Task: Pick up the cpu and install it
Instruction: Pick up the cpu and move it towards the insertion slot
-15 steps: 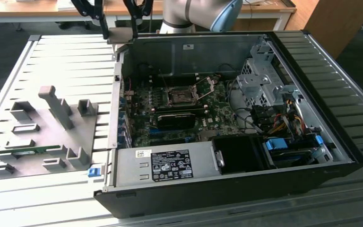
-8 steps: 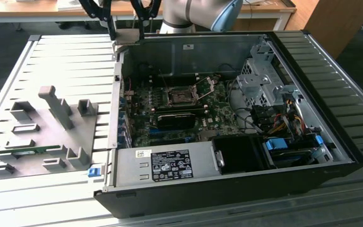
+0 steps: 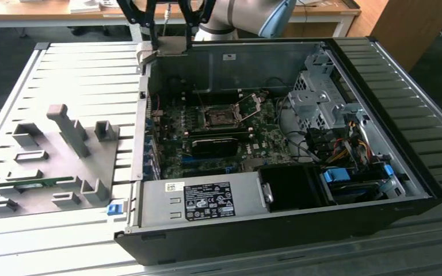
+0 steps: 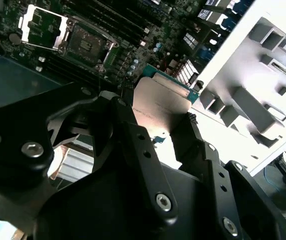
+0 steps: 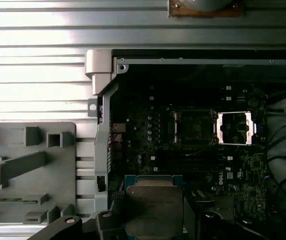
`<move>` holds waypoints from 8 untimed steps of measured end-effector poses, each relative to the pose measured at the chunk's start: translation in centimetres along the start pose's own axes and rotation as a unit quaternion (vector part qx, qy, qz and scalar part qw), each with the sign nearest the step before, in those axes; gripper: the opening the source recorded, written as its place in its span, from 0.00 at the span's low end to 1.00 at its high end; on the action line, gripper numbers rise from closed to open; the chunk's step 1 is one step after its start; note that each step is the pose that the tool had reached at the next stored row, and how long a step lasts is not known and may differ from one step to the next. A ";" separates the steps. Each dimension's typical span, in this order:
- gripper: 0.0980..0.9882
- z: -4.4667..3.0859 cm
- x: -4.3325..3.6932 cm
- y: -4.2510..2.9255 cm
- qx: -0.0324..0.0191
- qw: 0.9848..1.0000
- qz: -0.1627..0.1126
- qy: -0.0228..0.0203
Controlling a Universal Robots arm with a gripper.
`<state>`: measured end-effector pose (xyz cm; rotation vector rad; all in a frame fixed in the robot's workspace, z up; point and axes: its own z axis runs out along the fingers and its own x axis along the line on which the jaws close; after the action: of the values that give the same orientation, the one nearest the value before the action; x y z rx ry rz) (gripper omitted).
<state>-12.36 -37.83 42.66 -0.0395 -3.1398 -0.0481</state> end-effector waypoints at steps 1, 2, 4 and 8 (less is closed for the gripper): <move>0.50 0.04 -0.32 0.03 0.000 1.000 0.000 0.000; 0.50 0.08 -0.65 0.07 0.000 1.000 0.000 0.000; 0.50 0.16 -1.31 0.14 0.000 1.000 0.001 0.000; 0.50 0.33 -2.62 0.38 0.000 1.000 0.001 0.000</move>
<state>-9.73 -37.50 42.35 -0.0417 -3.1398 -0.0482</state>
